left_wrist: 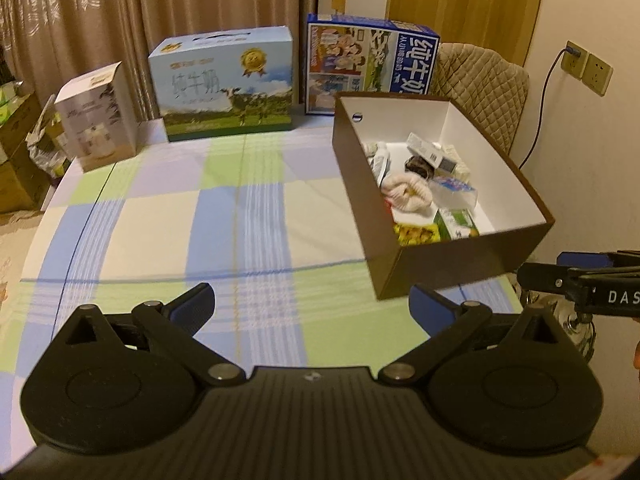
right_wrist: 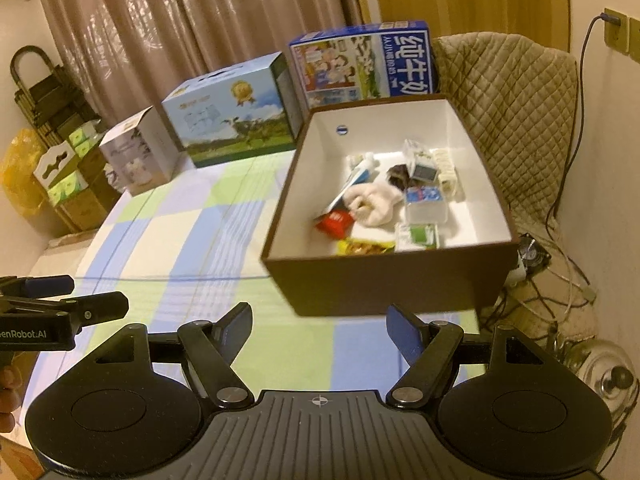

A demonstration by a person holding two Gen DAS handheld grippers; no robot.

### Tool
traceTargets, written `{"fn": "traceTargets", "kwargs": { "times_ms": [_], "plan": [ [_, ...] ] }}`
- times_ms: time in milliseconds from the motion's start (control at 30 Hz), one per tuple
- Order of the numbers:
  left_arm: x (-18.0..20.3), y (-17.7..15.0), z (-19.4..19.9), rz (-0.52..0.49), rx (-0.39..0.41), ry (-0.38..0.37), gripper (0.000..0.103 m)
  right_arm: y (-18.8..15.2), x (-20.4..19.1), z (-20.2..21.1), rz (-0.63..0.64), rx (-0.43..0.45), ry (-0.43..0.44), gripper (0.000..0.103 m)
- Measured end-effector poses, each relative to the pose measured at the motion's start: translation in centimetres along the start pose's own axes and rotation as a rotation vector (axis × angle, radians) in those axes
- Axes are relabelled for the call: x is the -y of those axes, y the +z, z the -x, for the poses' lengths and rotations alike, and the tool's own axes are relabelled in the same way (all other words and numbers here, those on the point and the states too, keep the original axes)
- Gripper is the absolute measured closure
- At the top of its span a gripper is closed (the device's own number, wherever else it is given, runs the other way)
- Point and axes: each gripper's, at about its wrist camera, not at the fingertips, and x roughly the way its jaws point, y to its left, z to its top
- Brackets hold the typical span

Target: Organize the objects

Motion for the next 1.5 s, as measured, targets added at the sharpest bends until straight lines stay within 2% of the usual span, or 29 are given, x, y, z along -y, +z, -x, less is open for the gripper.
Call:
{"fn": "traceTargets", "kwargs": {
  "times_ms": [467, 833, 1500],
  "plan": [
    [-4.7, -5.8, 5.1, 0.045, -0.035, 0.006, 0.001, -4.9, -7.1, 2.3, 0.049, -0.033, 0.031, 0.031],
    [-7.4, -9.6, 8.1, 0.068, -0.053, 0.025, 0.001, -8.0, -11.5, 2.3, 0.091, -0.069, 0.070, 0.031],
    [-10.2, -12.1, 9.8, 0.104, -0.066, 0.053, 0.001, -9.6, -14.9, 1.7, 0.125, -0.095, 0.081, 0.031]
  ]
}}
